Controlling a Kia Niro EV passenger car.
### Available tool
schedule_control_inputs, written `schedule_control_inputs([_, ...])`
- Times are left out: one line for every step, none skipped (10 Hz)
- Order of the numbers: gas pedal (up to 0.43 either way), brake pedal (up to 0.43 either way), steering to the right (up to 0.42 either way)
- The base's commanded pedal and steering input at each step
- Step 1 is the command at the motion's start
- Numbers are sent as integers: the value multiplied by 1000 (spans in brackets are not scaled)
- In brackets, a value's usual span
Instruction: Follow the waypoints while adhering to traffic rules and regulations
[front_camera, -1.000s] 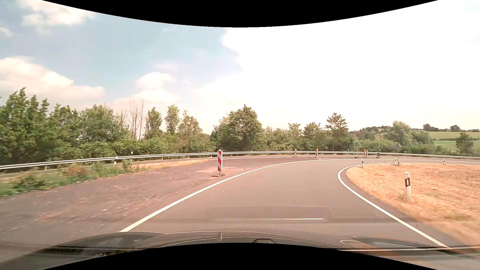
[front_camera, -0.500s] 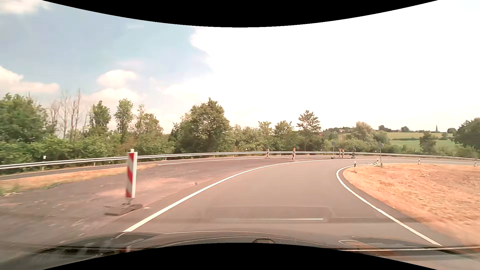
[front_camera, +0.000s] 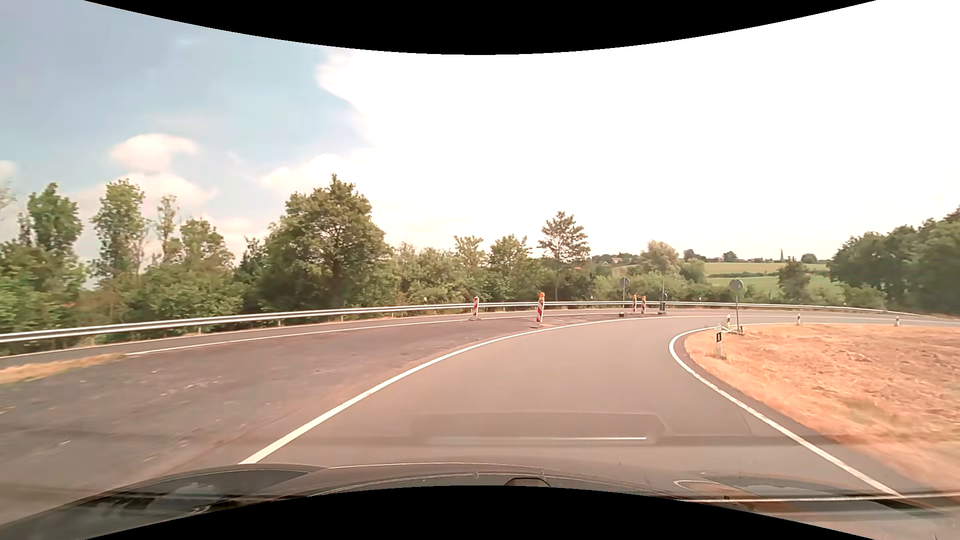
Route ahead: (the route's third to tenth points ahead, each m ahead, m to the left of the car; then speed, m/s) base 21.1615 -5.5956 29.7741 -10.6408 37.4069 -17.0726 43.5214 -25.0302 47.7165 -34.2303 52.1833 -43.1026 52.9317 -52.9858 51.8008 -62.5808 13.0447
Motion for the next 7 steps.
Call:
schedule_control_inputs([138,0,103])
schedule_control_inputs([138,0,105])
schedule_control_inputs([138,0,106])
schedule_control_inputs([138,0,106])
schedule_control_inputs([138,0,106])
schedule_control_inputs([138,0,106])
schedule_control_inputs([138,0,106])
